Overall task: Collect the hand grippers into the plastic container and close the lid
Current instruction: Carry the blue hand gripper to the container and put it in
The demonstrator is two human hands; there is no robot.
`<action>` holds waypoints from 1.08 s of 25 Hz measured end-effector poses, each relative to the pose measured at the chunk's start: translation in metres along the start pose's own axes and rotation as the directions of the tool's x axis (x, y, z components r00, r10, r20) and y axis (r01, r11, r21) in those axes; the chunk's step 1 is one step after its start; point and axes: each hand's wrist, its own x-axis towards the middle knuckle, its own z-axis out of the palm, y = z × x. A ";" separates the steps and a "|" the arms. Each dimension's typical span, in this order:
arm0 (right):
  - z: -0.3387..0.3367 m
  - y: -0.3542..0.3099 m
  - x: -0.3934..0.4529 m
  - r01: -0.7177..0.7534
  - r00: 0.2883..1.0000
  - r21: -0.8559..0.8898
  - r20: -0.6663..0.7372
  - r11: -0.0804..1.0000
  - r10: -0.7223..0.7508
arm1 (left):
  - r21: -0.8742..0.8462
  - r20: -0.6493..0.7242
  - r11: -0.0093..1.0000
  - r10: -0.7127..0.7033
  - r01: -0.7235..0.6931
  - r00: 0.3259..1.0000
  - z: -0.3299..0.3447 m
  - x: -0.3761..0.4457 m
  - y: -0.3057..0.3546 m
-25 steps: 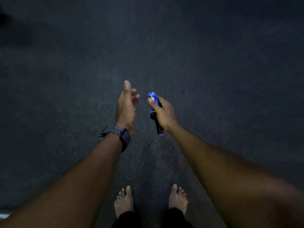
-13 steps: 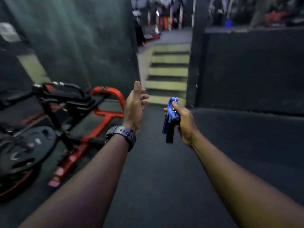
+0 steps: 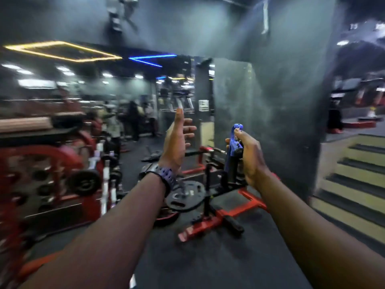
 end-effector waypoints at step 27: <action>0.681 -0.165 -0.664 -0.563 0.004 0.274 0.944 0.780 -0.329 | 0.649 -0.729 0.666 0.683 0.368 0.050 -0.555 -0.626 0.444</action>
